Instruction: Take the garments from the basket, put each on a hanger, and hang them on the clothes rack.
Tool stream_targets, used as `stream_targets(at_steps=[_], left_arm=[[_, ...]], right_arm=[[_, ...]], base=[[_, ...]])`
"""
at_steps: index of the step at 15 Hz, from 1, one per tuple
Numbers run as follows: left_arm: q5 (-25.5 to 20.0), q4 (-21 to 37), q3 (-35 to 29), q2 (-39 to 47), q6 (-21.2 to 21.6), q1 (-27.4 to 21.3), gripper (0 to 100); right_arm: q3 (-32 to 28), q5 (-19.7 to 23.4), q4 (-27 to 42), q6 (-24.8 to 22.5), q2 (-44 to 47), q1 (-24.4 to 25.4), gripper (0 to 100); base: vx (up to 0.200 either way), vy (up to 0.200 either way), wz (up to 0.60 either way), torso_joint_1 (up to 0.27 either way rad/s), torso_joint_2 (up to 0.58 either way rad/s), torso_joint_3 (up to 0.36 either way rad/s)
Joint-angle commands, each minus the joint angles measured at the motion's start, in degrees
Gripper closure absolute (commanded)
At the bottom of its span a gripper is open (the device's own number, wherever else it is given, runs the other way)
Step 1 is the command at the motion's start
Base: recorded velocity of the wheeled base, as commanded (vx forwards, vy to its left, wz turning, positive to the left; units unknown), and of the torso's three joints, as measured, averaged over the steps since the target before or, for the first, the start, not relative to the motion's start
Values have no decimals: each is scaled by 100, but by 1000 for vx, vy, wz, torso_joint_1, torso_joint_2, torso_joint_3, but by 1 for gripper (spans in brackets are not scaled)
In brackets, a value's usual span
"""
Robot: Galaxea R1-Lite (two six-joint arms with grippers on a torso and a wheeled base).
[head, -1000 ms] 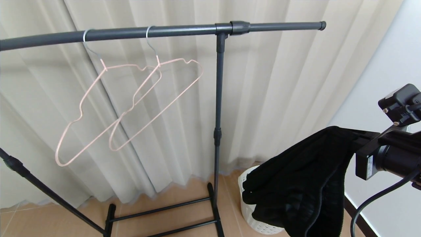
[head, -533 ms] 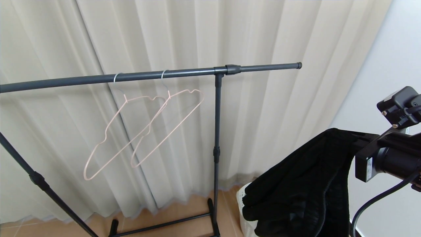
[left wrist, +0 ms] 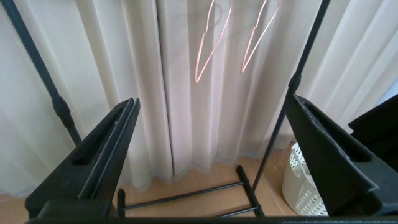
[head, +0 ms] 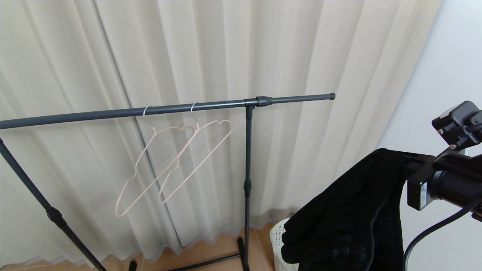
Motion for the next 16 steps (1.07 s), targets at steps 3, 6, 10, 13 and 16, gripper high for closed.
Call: stream_targets(at_steps=[3,6,10,13,16], left_arm=[[1,-2,0,7,0,0,0],[1,-2,0,7,9,0,0],[19,-2,0,7,-9,0,0],[19,-2,0,7,9,0,0],[10,-2,0,7,18,0,0]], right_arm=[[54,1,-12,-10,11,34,100],[54,1,-12,-10,11,52,100],[81,1,-12,-18,2,61,100],[133,18,-21,-150,-77,87,100],[133,10,-21,-168,-86,87,100]], base=[[0,0,0,157,-352,-216],[0,0,0,165,-349,-248],[0,0,0,145,-314,-286],[0,0,0,40,-77,-69],[0,0,200,1,-1,-1]])
